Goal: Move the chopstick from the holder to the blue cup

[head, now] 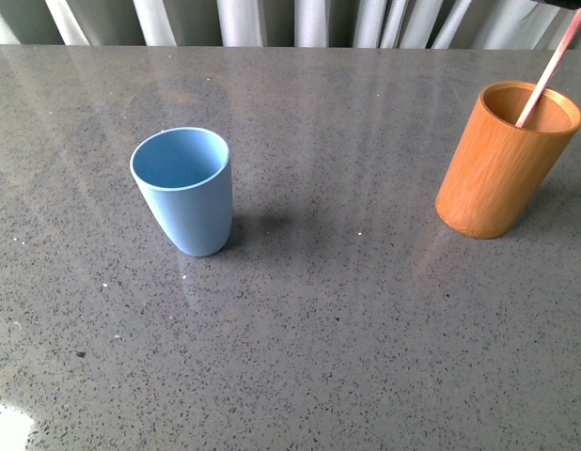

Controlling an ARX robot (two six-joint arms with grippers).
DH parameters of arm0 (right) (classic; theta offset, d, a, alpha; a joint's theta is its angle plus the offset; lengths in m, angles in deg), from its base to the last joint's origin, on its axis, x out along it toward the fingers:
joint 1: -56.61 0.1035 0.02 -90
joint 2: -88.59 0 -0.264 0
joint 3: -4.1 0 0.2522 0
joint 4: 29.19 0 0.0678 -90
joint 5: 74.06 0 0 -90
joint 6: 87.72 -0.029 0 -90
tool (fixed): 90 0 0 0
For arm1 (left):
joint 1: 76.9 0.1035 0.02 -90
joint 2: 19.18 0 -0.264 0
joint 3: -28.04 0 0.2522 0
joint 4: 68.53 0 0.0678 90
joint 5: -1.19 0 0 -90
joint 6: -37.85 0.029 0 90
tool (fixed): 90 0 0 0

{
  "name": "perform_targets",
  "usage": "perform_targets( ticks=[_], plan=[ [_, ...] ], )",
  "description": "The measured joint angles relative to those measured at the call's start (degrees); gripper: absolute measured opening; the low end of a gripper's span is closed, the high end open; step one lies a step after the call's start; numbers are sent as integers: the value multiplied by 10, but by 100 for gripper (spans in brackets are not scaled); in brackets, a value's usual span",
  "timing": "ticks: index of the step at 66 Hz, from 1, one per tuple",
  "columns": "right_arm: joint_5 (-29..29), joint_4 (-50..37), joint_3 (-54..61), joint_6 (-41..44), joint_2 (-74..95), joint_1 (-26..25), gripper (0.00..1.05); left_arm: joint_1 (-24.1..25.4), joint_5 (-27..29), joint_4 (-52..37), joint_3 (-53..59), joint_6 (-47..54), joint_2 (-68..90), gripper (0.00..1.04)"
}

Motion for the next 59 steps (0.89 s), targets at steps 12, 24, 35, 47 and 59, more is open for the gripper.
perform_targets(
  ticks=[12,24,35,47,59],
  plan=[
    [2,7,-4,-2,2,0,96,0,0,0,0,0,0,96],
    [15,11,-5,-15,3,2,96,0,0,0,0,0,0,96],
    [19,8,-8,-27,12,7,96,0,0,0,0,0,0,96],
    [24,8,-23,-31,27,9,96,0,0,0,0,0,0,96],
    [24,8,-32,-32,30,9,96,0,0,0,0,0,0,96]
  ],
)
